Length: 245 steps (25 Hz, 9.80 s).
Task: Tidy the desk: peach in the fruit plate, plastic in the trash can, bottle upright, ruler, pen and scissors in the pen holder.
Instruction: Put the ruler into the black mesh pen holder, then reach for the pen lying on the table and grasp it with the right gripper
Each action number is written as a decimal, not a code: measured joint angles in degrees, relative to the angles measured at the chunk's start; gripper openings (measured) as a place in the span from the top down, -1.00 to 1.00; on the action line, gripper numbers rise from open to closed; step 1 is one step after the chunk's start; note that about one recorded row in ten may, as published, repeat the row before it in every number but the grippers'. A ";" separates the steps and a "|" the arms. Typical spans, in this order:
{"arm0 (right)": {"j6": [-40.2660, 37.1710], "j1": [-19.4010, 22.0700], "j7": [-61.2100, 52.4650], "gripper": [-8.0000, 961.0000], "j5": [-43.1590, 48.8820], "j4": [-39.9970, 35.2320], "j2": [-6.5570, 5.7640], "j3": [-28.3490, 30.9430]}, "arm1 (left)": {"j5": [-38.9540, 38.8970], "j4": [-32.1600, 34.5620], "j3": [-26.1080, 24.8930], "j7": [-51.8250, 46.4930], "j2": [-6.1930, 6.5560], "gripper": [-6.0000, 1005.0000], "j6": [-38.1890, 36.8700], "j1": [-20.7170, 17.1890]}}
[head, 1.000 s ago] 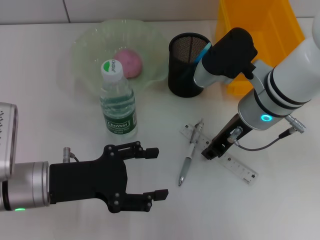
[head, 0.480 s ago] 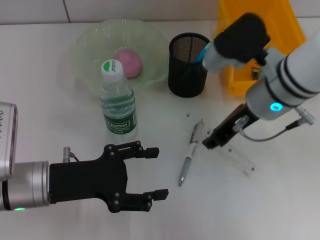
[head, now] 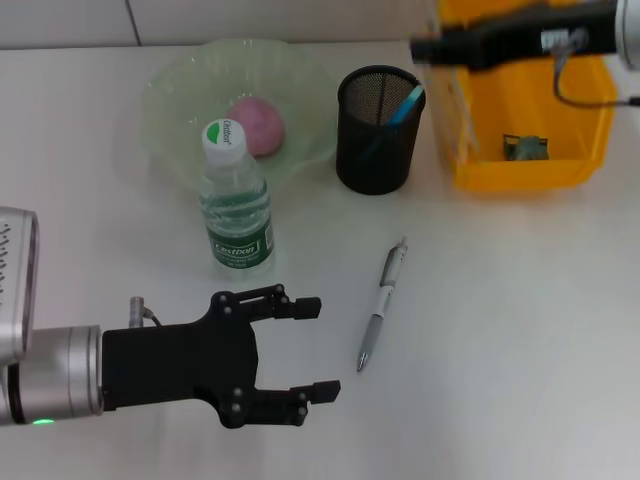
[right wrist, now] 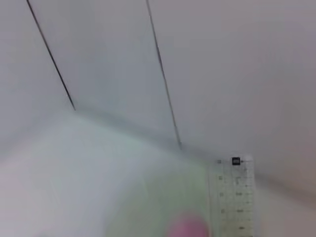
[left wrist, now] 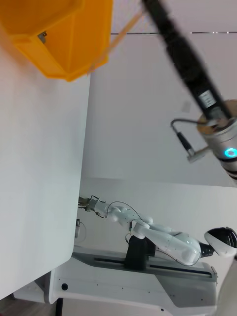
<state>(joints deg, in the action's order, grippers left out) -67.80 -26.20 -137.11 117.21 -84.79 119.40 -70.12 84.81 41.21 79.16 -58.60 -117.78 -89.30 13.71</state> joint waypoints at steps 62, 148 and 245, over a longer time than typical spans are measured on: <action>7.33 -19.70 106.08 0.21 -75.96 78.85 0.48 -5.06 | 0.00 -0.26 0.47 -0.11 -0.35 -0.62 0.29 1.33; -32.17 19.21 68.22 -0.73 -14.63 37.42 -0.22 19.98 | -1.55 13.99 1.21 -14.81 -1.25 -0.58 -0.30 -1.41; -27.36 19.87 70.12 -0.73 -5.89 37.78 0.04 30.56 | 56.21 32.28 40.21 -102.78 -1.40 -0.49 28.22 22.92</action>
<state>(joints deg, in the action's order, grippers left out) -95.16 -6.33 -66.99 111.31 -47.01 119.44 -39.56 141.02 73.48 119.36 -161.37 -119.18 -61.08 36.63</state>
